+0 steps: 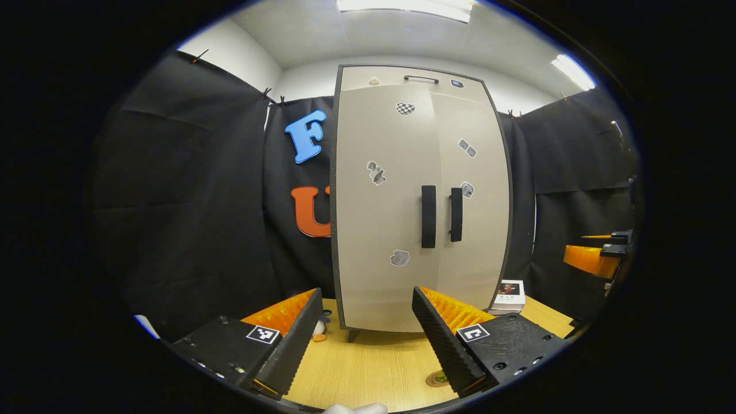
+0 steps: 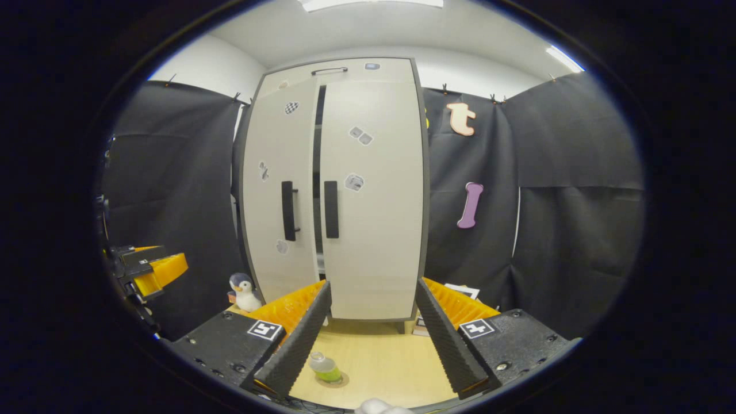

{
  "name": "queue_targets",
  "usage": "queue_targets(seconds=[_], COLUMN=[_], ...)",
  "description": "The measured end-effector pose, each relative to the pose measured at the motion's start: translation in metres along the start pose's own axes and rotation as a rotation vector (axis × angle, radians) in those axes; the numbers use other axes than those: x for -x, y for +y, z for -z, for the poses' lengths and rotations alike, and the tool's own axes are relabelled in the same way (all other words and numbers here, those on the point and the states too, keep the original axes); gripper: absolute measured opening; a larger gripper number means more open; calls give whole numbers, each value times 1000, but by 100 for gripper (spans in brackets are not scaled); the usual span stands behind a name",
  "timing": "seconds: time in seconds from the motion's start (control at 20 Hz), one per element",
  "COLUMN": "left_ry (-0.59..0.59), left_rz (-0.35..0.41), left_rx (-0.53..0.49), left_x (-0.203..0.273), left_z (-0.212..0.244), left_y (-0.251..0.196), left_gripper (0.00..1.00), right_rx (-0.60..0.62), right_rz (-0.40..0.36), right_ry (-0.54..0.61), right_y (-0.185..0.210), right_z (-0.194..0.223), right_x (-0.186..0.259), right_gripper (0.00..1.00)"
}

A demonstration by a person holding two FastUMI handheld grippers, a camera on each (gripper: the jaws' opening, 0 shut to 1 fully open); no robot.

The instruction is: Grasp the bottle in the cabinet with the left hand and place it on the coaster, then close the right door with the right hand and the left door with the left hand.

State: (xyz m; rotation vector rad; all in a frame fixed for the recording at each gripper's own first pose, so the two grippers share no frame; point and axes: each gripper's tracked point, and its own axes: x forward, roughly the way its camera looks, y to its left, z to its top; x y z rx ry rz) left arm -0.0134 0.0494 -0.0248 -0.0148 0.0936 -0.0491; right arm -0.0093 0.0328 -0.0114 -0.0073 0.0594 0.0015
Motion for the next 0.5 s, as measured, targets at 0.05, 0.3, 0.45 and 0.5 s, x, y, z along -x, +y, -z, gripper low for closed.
queue_targets(seconds=[0.05, 0.3, 0.45, 0.5], left_ry=[-1, 6, 7, 4], left_rz=[1, 4, 2, 2], left_rx=[-3, -3, -1, -1], left_x=[0, -1, -3, -2], left_z=[0, 2, 1, 0], left_y=[-1, -2, 0, 0], left_gripper=[97, 96, 96, 96], right_rx=[0, 1, 1, 1], right_rz=[0, -1, -3, -3], right_ry=[-1, -5, -6, -7], right_y=[0, 0, 1, 2], right_z=[0, -2, -2, -3], right_x=[0, -2, -3, -3], right_gripper=[94, 97, 95, 94])
